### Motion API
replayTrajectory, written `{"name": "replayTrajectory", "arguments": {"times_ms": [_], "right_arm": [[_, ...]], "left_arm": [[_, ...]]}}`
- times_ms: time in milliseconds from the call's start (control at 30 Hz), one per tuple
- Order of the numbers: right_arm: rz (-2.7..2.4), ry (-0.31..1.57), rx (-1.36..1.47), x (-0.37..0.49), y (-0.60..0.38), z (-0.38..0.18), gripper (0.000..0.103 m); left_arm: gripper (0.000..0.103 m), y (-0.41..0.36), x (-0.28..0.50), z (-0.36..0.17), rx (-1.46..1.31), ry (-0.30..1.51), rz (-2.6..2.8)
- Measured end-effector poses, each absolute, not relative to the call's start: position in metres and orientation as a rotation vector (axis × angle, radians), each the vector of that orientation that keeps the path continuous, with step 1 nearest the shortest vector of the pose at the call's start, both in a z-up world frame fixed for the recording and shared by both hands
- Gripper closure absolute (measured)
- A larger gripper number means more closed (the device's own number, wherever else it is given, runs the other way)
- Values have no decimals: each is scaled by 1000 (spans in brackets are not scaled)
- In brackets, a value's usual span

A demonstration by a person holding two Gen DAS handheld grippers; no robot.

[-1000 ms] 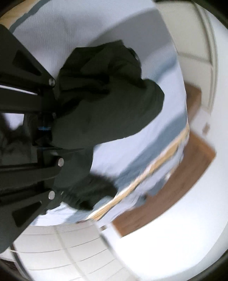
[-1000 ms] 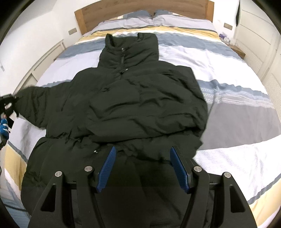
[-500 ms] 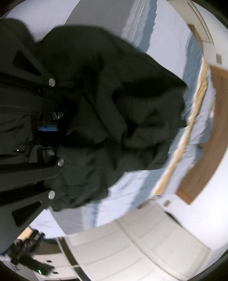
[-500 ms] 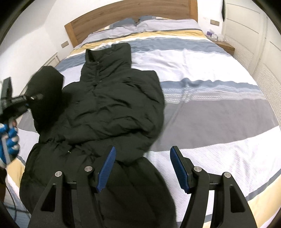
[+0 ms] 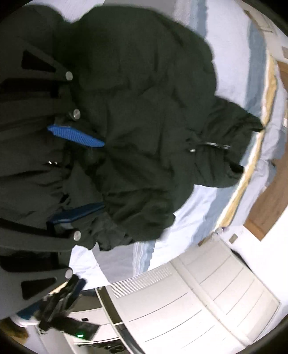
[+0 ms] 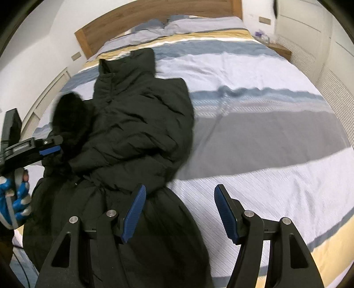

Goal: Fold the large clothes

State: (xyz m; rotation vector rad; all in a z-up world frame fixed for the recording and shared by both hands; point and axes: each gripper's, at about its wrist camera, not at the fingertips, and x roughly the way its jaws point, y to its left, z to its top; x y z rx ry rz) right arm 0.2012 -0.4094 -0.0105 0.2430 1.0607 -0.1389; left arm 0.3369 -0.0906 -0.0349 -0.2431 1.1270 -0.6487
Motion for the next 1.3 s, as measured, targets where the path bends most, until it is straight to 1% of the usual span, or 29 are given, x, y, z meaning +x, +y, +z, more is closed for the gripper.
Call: {"name": "replayTrajectory", "arguments": {"times_ms": [67, 167, 300, 500, 633, 733, 800, 900, 1033, 1267, 1300], "right_arm": [[-109, 1044, 222, 215, -398, -3, 39], [-43, 1008, 179, 245, -371, 10, 39], [42, 964, 143, 290, -333, 22, 39], [159, 901, 75, 360, -272, 35, 39], [169, 930, 35, 399, -253, 16, 39], [157, 998, 53, 419, -253, -15, 39], [152, 1038, 44, 421, -250, -32, 40], [162, 1089, 29, 412, -243, -54, 49], [175, 1129, 36, 388, -236, -66, 54], [182, 1190, 75, 337, -228, -76, 54], [167, 1184, 82, 333, -229, -75, 52]], "left_arm": [[50, -72, 344, -18, -226, 1096, -637], [49, -41, 359, -6, -186, 1064, -579], [49, -11, 389, -6, -134, 1039, -475], [49, 4, 421, -25, -142, 1046, -423], [49, 2, 434, -43, -140, 1074, -417], [49, -4, 439, -57, -128, 1092, -416], [49, -9, 440, -65, -108, 1101, -413], [49, -15, 437, -82, -57, 1118, -404], [49, -10, 422, -102, -11, 1152, -397], [49, 0, 403, -111, 37, 1160, -398], [49, 0, 402, -111, 37, 1158, -394]]}}
